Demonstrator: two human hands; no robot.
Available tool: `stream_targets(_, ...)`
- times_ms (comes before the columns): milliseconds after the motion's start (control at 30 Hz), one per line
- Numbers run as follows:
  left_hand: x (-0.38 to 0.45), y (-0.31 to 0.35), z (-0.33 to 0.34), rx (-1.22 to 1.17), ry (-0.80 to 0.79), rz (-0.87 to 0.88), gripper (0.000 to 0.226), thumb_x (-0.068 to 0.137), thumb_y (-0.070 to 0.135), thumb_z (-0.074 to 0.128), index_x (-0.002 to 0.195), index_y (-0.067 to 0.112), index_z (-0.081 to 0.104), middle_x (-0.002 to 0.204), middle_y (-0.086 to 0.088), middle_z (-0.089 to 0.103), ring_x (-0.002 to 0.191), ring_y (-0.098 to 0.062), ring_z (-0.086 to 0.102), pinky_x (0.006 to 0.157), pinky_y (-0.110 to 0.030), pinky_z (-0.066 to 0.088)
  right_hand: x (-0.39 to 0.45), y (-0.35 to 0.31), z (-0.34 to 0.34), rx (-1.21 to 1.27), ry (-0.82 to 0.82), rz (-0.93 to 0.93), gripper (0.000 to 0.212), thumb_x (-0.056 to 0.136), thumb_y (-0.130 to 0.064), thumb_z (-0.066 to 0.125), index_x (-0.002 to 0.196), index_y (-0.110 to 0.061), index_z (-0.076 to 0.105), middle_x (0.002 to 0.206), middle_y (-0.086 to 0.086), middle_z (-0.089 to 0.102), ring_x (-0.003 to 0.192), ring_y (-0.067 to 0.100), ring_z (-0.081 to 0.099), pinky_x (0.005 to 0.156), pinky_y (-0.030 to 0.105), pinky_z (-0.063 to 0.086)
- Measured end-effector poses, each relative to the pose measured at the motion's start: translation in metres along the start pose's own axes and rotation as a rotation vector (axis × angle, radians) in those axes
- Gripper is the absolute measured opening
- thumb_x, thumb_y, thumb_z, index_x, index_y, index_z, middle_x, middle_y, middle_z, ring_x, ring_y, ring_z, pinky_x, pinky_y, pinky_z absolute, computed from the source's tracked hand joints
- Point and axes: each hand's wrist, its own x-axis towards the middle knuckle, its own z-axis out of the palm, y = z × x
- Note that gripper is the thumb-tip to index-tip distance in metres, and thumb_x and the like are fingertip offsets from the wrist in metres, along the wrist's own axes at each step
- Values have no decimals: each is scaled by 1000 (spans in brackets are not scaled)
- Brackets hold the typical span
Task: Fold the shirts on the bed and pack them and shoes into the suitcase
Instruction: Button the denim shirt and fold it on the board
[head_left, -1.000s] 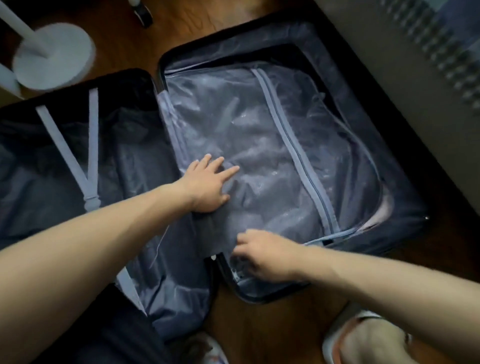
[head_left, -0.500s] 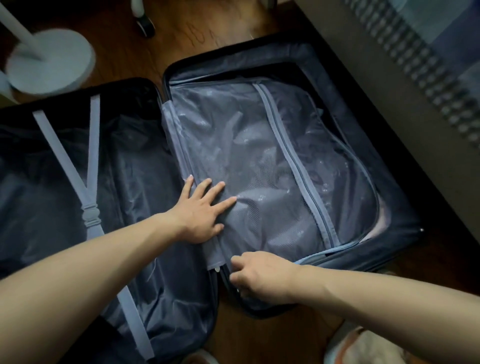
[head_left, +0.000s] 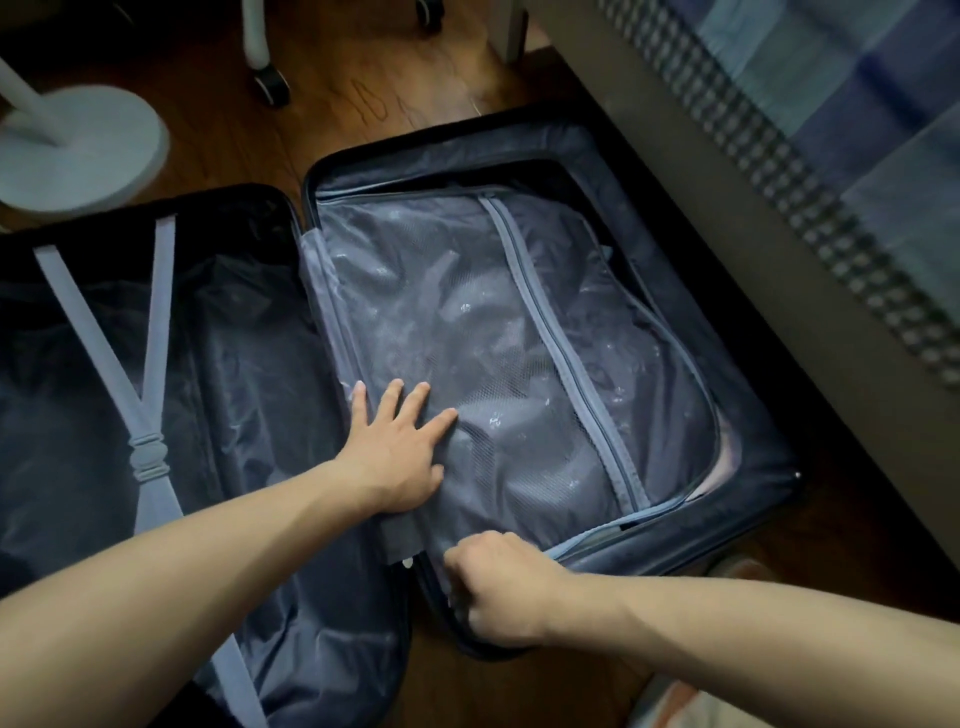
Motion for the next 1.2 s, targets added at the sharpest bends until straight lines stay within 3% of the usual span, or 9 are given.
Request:
stream_targets(133,8,7,-7,-13,54,-14,71,99,58,36,160,40,4,169,-6,-11,154,-37,-13,117,-70,-9,-28,27,-14,-80,-29,169,26,80,-15,60,104,-15,50,115,17,61,104,44,58,84,44,46)
stream_targets(267,20,27,-16,13,111,67,69,102,57,33,160,38,1,169,-8,-11,154,-38,-12,118,-68,-7,-78,106,-50,-211,0,348,20,79,-17,54,97,-20,44,114,13,61,106,40,60,86,42,45)
stream_targets(433,32,46,-26,21,120,148,69,103,54,34,161,37,0,169,-9,-12,155,-37,-11,121,-63,-4,-116,213,-100,-320,240,597,11,83,-16,51,92,-20,46,109,11,62,98,39,66,79,44,52)
stream_targets(533,43,42,-29,38,138,130,68,103,52,34,161,37,0,169,-9,-11,155,-37,-9,121,-62,-3,-113,245,-119,-395,311,565,10,90,-15,55,99,-10,54,104,13,56,88,38,65,71,43,51)
stream_targets(633,54,30,-32,81,184,96,67,104,52,31,161,36,1,169,-9,-11,155,-37,-8,121,-61,-3,-92,254,-135,-631,330,369,14,80,-2,68,87,-7,56,89,16,54,69,37,62,52,45,51)
stream_targets(900,68,-40,-37,-64,389,-341,70,99,55,39,162,32,16,169,-10,-13,152,-41,-17,114,-61,-20,-30,248,-205,-646,370,412,15,94,-9,47,109,-9,46,98,16,64,84,38,67,58,38,37)
stream_targets(1000,72,-80,-44,-286,382,-570,75,101,55,38,162,33,0,167,-10,-18,153,-41,-11,118,-67,4,4,247,-226,-466,417,496,11,97,-10,42,108,-9,43,104,19,64,90,40,65,63,38,39)
stream_targets(1100,84,-99,-44,-620,331,-632,75,103,52,32,160,31,-11,162,-23,22,141,-48,34,108,-62,36,46,253,-255,-452,479,474,7,100,-17,44,104,-13,41,105,17,63,88,38,64,63,37,41)
stream_targets(1200,92,-96,-42,-607,312,-675,70,103,52,21,157,36,-20,134,-19,61,109,-42,62,86,-49,41,91,273,-295,-553,556,436,8,100,-16,48,106,-13,46,109,14,59,90,36,63,61,38,39)
